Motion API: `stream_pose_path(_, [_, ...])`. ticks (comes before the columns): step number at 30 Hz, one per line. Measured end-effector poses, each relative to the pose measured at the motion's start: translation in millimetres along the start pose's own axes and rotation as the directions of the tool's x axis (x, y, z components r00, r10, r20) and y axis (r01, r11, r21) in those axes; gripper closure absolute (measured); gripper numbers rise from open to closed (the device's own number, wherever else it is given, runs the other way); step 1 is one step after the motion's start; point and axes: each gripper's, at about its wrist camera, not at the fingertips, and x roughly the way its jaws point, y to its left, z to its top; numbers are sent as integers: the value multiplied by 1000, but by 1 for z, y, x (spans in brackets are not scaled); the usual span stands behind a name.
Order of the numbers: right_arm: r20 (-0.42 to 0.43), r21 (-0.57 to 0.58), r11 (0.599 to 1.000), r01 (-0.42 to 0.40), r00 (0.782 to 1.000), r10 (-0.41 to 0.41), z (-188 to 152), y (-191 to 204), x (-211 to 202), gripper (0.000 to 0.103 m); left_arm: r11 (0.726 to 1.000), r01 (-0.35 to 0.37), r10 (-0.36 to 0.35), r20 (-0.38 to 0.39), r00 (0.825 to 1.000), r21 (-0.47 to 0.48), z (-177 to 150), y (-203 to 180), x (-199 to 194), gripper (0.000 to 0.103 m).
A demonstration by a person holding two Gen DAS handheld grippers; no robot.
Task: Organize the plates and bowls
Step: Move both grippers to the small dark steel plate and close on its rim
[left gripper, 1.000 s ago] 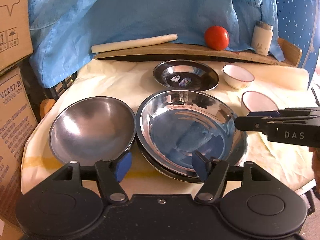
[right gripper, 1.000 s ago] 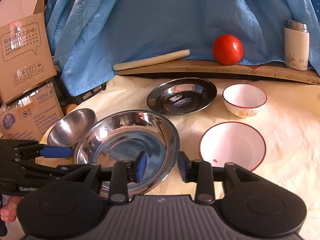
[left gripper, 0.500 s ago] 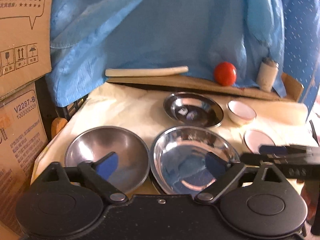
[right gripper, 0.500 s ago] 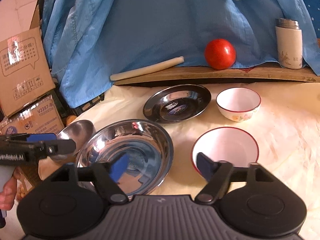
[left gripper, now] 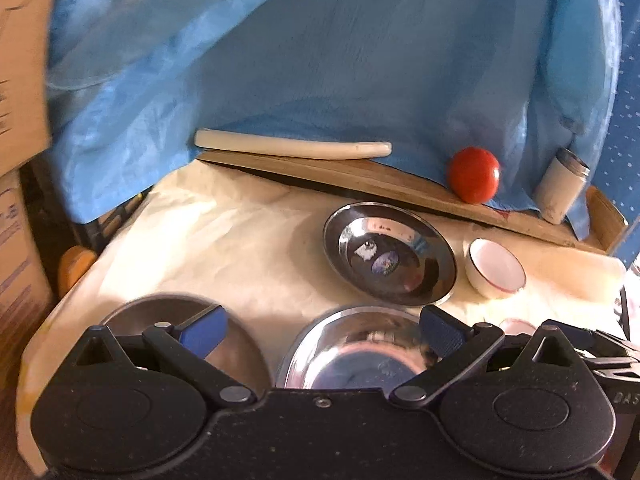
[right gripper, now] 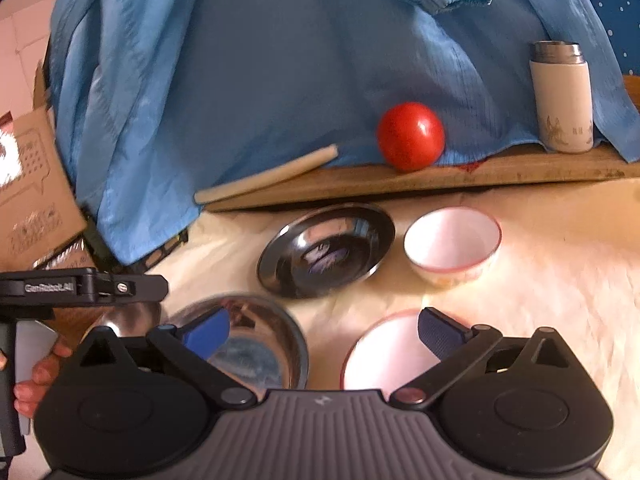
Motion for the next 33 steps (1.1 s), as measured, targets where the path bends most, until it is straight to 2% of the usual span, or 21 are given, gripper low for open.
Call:
stream_pose_path(6, [-19,136,987,-84,996,87,27,-17,29,0,999,-8,5,-78,997,-35,35,1,46,1])
stream_pose_path(10, [-48,225,968,-112,991,125,35,-30,49,0,998,-34,27,-119,992,-58,51,6,72,1])
stream_pose_path(15, [-70,274,956,-103,989,127,37,-38,66,0,997,-40,27,-187,982,-66,62,11,103,1])
stream_pose_path(20, [-81,329,942,-71,991,103,34,-45,78,0,996,-12,-12,-257,966,-89,71,12,127,1])
stream_pose_path(26, [-97,364,931,-42,992,82,31,-47,90,0,995,-24,-3,-274,962,-95,74,12,144,1])
stream_pose_path(33, [-86,358,931,-77,990,115,30,-47,101,0,989,-29,-15,-297,955,-143,76,18,160,1])
